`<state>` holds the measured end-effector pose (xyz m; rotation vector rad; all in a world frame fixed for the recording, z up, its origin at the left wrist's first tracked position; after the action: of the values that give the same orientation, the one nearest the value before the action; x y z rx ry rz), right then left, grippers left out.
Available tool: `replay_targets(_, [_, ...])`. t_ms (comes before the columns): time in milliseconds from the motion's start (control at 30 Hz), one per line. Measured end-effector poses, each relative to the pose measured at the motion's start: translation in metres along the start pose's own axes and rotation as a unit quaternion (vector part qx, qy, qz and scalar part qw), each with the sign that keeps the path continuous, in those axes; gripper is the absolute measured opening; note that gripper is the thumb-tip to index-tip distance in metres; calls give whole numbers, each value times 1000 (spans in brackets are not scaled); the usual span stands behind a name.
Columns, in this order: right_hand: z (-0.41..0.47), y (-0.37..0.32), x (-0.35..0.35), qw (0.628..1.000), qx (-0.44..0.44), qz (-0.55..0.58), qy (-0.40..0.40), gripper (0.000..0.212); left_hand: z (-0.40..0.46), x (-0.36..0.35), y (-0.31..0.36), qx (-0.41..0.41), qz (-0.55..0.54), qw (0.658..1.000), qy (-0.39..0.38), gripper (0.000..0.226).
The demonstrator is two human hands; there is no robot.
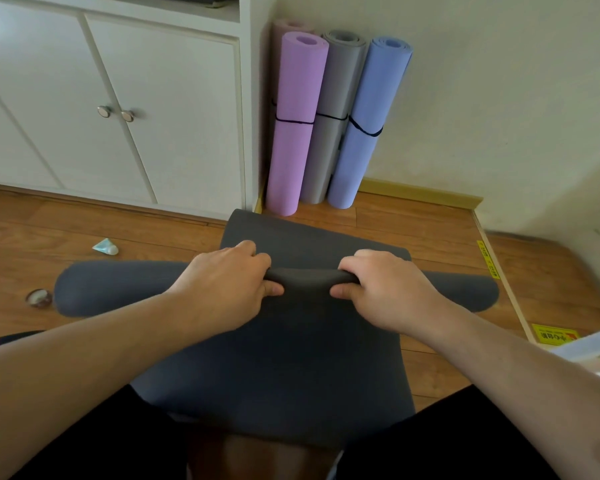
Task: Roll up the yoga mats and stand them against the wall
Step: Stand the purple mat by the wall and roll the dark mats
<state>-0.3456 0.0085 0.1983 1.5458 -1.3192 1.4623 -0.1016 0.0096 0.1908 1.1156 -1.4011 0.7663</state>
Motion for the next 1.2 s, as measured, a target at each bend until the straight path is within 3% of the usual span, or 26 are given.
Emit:
replay_targets(133, [-4,-1,3,997,39,2,65,18,-1,2,-2,7,-4,1000,17,34])
replay_targets(233, [-4,-2,4,989,79,-78,97,18,0,3,1,6,23,999,30,35])
replay_targets(400, [-5,-4,2,991,75,-106,23,23,-1,-6,-1,-14,4,1000,25,28])
replay_targets(500, [-8,-2,6,989,93,-117,-3,36,-6,-10,-2,-33,12,999,-17,30])
replay_targets(600, [-10,-4,8,985,83,-146,-40,65,-8,-1,-4,-70,8,996,-49,42])
replay_targets(667, [-10,-7,7,983,63,-162,-57,71,-7,4,-6,-86,25,994,-69,59])
replay_targets(733, [-8,-8,6,982,51,-172,-57,68,-6,2,-7,-86,49,992,-82,68])
replay_targets(867, [-4,-5,-2,981,51,-156,-101,37,-2,-10,-5,-85,24,991,-105,36])
replay_targets(967, [-4,-5,-1,986,46,-118,-110,34,0,-8,-6,-82,-31,986,-142,27])
replay_targets(1067, [-8,-8,0,983,53,-165,-60,46,3,-6,-8,-70,-85,980,-165,24])
replay_targets(1200, [-14,-12,-8,956,80,-253,125,46,11,-1,-11,-51,-151,972,-173,24])
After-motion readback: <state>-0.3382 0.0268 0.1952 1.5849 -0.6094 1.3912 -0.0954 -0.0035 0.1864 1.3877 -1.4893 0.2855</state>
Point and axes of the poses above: each hand's wrist, its own z-axis towards the middle knuckle, its own x-axis out of the back of the hand, y = z × x, the point moved 1 cm from there along z, towards the middle knuckle, and after that the axes turned 3 degrees about -z, right-handed, at the moved point
